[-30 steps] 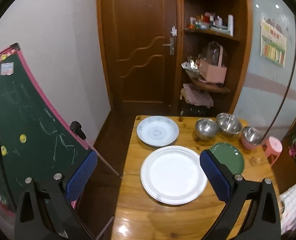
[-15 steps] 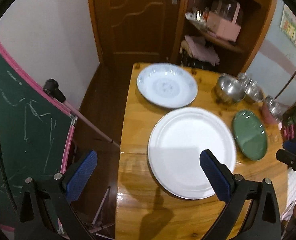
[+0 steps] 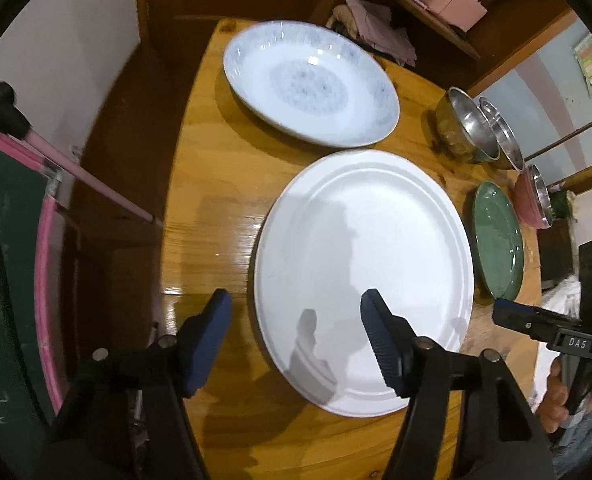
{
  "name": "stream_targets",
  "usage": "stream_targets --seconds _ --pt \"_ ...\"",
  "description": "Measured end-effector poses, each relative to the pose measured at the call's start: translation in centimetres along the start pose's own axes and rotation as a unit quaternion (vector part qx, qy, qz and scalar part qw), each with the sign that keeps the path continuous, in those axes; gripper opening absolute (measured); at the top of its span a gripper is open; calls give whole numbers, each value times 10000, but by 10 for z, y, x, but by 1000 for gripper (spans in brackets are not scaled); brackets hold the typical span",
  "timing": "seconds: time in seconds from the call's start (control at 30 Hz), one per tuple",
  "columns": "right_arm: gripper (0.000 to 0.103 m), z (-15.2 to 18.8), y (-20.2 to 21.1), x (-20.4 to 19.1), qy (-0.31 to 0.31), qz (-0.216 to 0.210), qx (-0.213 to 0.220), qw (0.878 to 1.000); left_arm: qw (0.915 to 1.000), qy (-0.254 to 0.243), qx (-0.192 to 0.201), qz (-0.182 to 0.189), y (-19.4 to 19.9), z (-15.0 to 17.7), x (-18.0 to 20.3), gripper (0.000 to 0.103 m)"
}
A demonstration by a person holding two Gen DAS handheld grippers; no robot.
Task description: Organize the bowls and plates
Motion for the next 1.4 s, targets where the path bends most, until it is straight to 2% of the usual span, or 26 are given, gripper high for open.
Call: stream_targets --seconds 0.07,0.17,0.23,0.3,0.43,0.57,0.63,0.87,0.9,0.97,1.03,1.1,1.27,1.4 --pt "54 -2 -7 -2 -34 -96 -104 9999 10000 2 -59 -2 -7 -3 -1 64" --pt "53 -4 -11 -7 -20 -176 -167 9997 9999 -57 -72 75 -13 -6 1 61" --pt "52 -5 -15 -10 2 -135 -186 9997 9998 -88 -139 122 -17 -7 1 53" --pt "44 -7 -19 -11 23 -108 -229 9997 9997 -105 -198 112 -21 -9 0 48" --pt "42 -11 -24 -11 -1 -11 -199 9998 9998 -131 -144 88 -22 -14 -3 42" --pt "39 -14 -25 -11 -35 27 -179 9998 9997 -93 -186 93 -22 -15 -9 40" --pt "39 -15 -26 -11 -18 105 -170 9998 9997 -64 -242 3 -24 -15 -13 40" --pt "39 -17 -32 -4 -51 161 -195 9997 9995 1 -301 47 -33 -15 -20 39" --pt "39 -18 -32 -4 -33 166 -172 9997 9995 -17 -315 62 -35 -16 -20 38" --pt "38 -20 -32 -5 -9 172 -139 9998 9994 -68 -321 66 -36 -15 -20 25" --pt "31 -20 -32 -5 23 252 -107 9996 9994 -102 -314 -42 -36 -16 -20 18" --pt "20 -21 -32 -6 76 435 -30 9990 9993 -120 -332 -77 -36 -15 -20 18" --pt "20 -17 -29 -1 107 490 21 9987 9992 -258 -291 -111 -28 -7 -11 17" --pt "20 -10 -21 -6 163 490 56 9986 9997 -150 -180 -62 -9 0 -6 17"
Point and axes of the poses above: each gripper's, at about its wrist camera, not at the fingertips, and y roughly against the way its jaws point, x to its right, z to its underside, the point moved 4 cm from there along -y, roughly the way its jaws point, and after that the axes turned 7 degrees about -y, right-handed, at the moved point
